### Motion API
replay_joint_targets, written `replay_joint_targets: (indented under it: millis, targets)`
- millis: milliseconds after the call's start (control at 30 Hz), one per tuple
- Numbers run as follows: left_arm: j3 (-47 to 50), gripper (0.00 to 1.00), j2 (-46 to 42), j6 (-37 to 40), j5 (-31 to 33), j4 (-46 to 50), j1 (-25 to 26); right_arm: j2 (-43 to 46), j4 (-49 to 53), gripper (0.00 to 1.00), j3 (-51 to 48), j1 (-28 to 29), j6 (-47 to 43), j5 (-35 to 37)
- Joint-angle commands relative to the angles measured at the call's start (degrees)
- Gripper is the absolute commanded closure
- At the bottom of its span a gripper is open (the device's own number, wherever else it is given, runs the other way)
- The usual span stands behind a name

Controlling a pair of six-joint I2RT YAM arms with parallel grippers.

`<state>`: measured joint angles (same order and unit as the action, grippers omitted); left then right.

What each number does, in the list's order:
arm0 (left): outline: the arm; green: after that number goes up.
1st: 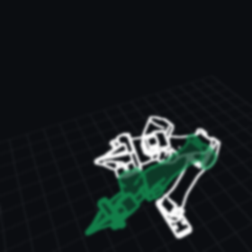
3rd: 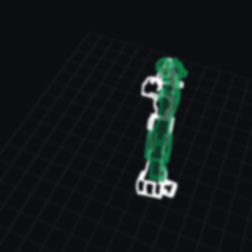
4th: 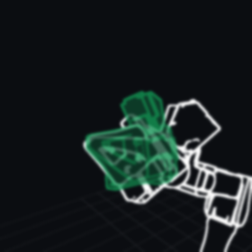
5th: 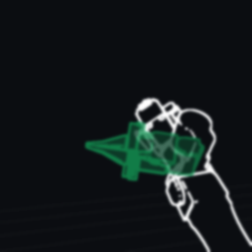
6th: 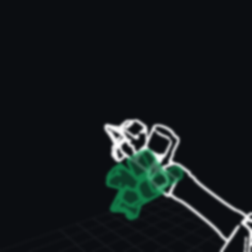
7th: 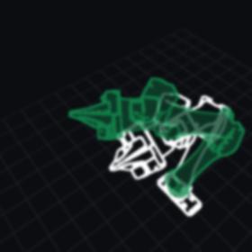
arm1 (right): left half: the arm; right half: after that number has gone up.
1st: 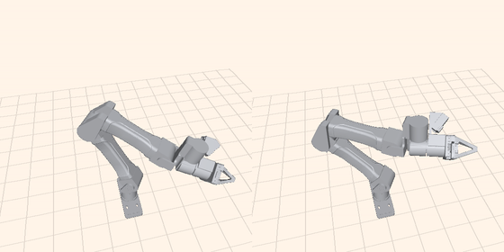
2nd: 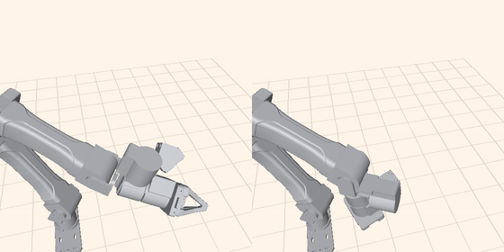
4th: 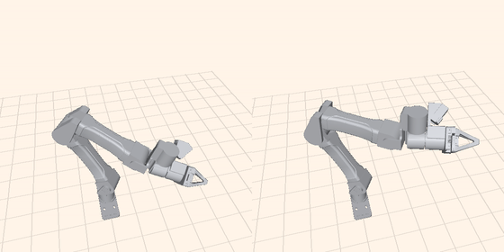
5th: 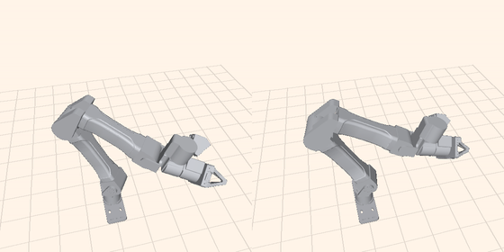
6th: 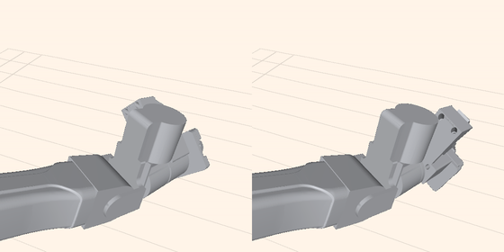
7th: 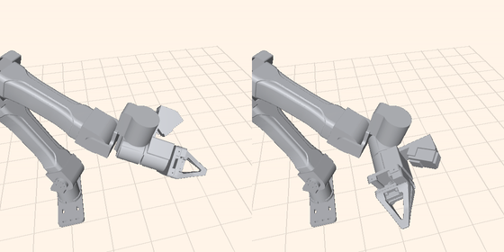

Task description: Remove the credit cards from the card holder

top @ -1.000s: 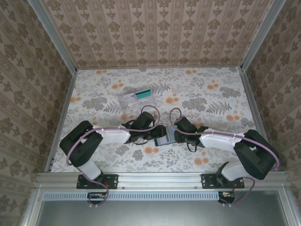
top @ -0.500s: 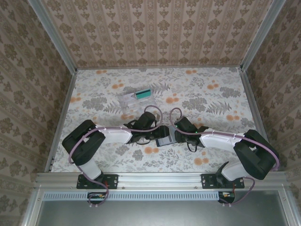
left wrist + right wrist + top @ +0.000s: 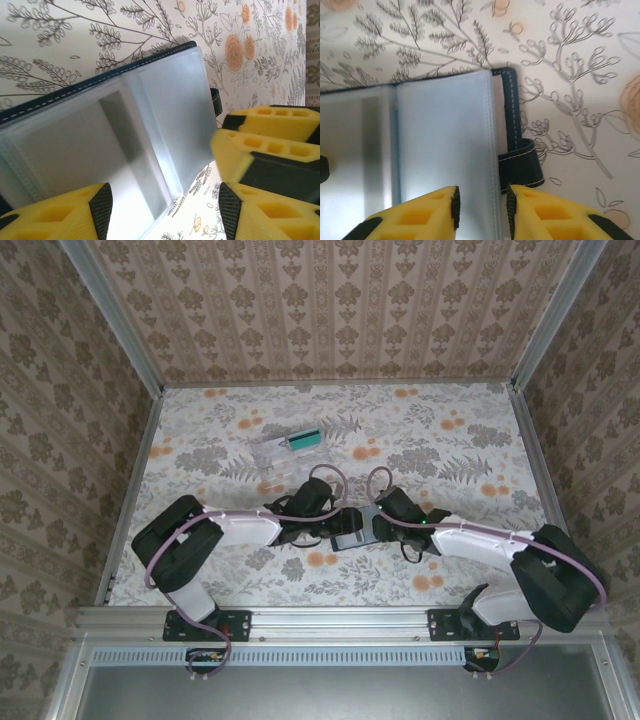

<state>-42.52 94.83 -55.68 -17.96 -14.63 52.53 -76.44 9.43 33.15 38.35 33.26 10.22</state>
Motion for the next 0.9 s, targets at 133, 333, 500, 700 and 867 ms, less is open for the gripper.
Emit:
replay_joint_targets:
  millis: [133, 333, 500, 700, 867]
  targets:
    - [-0.4, 0.38, -5.3, 1.1, 4.4, 7.0, 0.3, -4.1, -1.4, 0.64, -1.2, -2.8, 0.9, -5.2]
    - [-1.0, 0.38, -3.0, 0.1, 3.8, 7.9, 0.3, -7.6, -3.2, 0.64, -1.1, -2.9, 1.7, -7.4]
    - [-2.3, 0.38, -1.8, 0.2, 4.3, 10.9, 0.2, -6.8, -3.7, 0.65, -1.8, -2.9, 1.9, -7.9]
    - [-2.6, 0.38, -2.3, 0.1, 5.8, 13.6, 0.3, -6.9, -4.2, 0.66, -2.0, -2.9, 2.1, -8.1]
    - [-2.5, 0.38, -2.6, 0.0, 6.5, 14.1, 0.5, -6.9, -4.2, 0.66, -2.1, -2.9, 2.1, -8.0]
